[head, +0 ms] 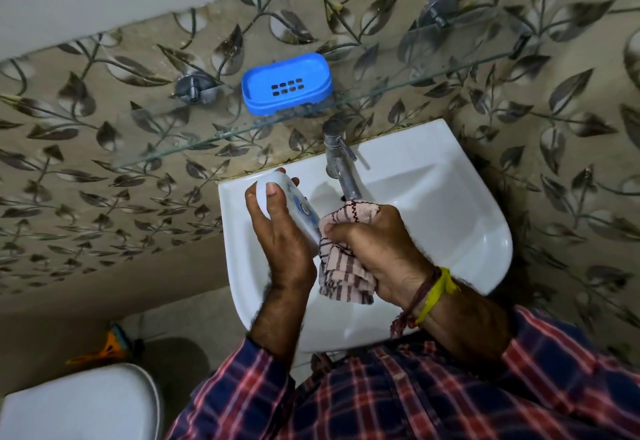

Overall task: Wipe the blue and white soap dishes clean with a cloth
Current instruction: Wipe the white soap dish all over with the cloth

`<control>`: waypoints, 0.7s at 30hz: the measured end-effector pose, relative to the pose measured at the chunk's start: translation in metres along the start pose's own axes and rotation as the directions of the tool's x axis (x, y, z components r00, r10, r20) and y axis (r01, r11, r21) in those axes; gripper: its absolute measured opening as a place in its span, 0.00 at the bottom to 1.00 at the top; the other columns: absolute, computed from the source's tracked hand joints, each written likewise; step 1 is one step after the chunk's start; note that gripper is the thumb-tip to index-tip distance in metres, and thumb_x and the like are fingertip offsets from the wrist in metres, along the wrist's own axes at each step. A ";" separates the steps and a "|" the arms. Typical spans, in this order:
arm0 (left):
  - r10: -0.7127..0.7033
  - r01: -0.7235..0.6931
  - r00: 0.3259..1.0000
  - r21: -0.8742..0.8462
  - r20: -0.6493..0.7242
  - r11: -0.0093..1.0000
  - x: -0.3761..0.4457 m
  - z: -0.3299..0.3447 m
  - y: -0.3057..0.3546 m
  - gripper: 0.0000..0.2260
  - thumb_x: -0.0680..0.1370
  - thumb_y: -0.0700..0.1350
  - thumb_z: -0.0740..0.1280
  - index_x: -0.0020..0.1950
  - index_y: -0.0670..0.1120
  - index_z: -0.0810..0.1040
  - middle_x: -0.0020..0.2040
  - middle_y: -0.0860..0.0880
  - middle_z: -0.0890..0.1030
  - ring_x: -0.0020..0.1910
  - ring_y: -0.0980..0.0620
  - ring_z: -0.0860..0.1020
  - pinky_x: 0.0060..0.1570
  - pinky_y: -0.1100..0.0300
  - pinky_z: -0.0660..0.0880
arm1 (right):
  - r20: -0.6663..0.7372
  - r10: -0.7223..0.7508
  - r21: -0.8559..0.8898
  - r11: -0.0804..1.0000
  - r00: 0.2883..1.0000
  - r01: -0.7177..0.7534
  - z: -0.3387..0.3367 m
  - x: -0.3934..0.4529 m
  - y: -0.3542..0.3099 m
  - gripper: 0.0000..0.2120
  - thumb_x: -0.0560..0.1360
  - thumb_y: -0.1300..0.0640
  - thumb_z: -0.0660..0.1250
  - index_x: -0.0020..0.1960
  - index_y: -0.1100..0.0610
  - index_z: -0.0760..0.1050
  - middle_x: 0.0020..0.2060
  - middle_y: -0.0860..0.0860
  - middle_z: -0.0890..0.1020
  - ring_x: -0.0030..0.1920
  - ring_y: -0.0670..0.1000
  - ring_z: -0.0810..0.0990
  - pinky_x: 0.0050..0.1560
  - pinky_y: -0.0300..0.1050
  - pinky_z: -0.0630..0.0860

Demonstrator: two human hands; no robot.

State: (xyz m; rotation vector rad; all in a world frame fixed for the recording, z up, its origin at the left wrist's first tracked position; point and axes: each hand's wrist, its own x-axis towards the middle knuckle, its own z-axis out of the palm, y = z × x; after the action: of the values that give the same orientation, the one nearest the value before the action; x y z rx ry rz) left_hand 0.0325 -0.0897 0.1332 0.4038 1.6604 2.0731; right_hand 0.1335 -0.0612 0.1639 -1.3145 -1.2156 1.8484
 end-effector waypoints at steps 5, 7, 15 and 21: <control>0.150 -0.155 0.987 0.083 0.061 0.984 -0.007 0.001 0.007 0.09 0.84 0.53 0.58 0.59 0.50 0.72 0.46 0.70 0.82 0.48 0.70 0.80 0.46 0.74 0.74 | -0.052 -0.157 -0.077 0.985 0.986 0.153 0.005 0.000 -0.006 0.04 0.67 0.60 0.74 0.39 0.60 0.84 0.35 0.55 0.87 0.39 0.56 0.87 0.46 0.56 0.85; 0.171 -0.193 0.977 0.180 0.131 0.965 -0.009 -0.003 0.009 0.10 0.81 0.59 0.57 0.61 0.61 0.69 0.50 0.77 0.78 0.53 0.75 0.77 0.50 0.77 0.71 | -0.065 -0.173 -0.128 0.978 0.983 0.163 0.005 0.002 -0.007 0.07 0.67 0.58 0.73 0.39 0.62 0.82 0.35 0.57 0.86 0.37 0.56 0.86 0.45 0.61 0.84; 0.164 -0.357 0.897 0.454 0.410 0.817 -0.014 -0.025 -0.002 0.21 0.81 0.61 0.51 0.72 0.55 0.63 0.68 0.60 0.69 0.71 0.62 0.67 0.73 0.59 0.65 | 0.024 -0.190 0.131 0.974 0.981 0.186 0.008 0.014 -0.034 0.03 0.71 0.66 0.74 0.40 0.62 0.84 0.36 0.56 0.87 0.38 0.54 0.86 0.46 0.53 0.85; -0.200 0.148 0.960 0.252 0.198 0.956 -0.006 -0.025 0.018 0.32 0.77 0.71 0.61 0.72 0.50 0.74 0.67 0.59 0.78 0.67 0.57 0.75 0.70 0.61 0.69 | -0.024 -0.144 0.263 0.954 0.989 0.145 -0.019 0.020 -0.024 0.06 0.75 0.68 0.70 0.42 0.61 0.84 0.36 0.61 0.84 0.35 0.57 0.81 0.41 0.51 0.81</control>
State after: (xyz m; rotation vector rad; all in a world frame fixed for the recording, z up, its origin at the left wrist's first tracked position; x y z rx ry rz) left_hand 0.0229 -0.1169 0.1450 0.5233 1.7415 1.6455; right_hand 0.1426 -0.0268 0.1752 -1.0549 -0.9939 1.8274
